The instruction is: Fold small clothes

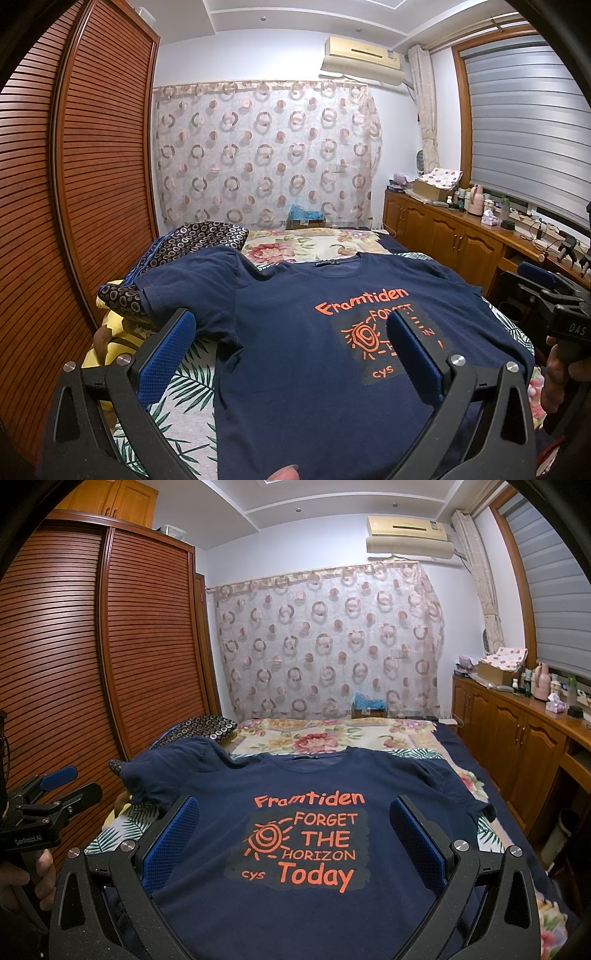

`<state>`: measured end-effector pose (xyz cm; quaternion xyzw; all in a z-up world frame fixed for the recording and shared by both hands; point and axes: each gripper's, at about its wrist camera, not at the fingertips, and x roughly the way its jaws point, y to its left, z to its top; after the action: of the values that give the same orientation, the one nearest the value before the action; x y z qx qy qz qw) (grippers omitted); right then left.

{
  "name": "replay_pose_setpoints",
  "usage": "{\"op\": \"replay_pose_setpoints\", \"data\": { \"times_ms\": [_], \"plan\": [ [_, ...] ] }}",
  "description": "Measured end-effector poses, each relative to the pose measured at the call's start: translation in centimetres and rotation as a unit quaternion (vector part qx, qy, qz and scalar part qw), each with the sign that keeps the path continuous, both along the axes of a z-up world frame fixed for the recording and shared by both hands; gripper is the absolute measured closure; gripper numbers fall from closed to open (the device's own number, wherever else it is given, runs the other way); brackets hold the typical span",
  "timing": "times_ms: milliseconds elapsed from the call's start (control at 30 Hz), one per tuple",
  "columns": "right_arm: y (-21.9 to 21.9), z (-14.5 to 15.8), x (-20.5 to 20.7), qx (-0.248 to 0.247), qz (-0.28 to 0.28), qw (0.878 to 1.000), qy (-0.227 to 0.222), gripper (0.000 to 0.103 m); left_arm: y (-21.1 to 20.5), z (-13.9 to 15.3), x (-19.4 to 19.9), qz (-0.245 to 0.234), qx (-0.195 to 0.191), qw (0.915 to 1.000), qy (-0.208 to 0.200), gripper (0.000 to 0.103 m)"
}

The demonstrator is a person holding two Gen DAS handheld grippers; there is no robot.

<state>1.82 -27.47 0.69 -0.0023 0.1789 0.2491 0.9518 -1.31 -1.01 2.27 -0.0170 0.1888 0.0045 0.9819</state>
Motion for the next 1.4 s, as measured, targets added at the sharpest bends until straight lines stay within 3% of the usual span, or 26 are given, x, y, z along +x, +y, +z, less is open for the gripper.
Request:
{"op": "replay_pose_setpoints", "data": {
  "times_ms": [500, 733, 1000, 1267, 1400],
  "plan": [
    [0.2, 0.2, 0.1, 0.0, 0.003, 1.0, 0.004, 0.0, -0.1, 0.4, -0.1, 0.001, -0.001, 1.0, 0.004, 0.0],
    [1.3, -0.3, 1.3, -0.005, 0.023, 1.0, 0.014, 0.0, 3.0, -0.8, 0.4, 0.016, -0.008, 0.9996, 0.021, 0.0],
    [4.4, -2.4, 4.9, -0.026, 0.069, 0.996, 0.041, 0.0, 8.7, -3.0, 2.6, 0.056, -0.011, 0.9968, 0.055, 0.0],
    [6.0, -2.9, 10.7, -0.045, 0.105, 0.991, 0.068, 0.0, 13.0, -3.4, 6.3, 0.058, -0.026, 0.9958, 0.065, 0.0],
    [6.9, -3.0, 13.7, -0.054, 0.124, 0.987, 0.084, 0.0, 14.9, -3.0, 8.3, 0.053, -0.039, 0.9954, 0.07, 0.008]
  ]
}}
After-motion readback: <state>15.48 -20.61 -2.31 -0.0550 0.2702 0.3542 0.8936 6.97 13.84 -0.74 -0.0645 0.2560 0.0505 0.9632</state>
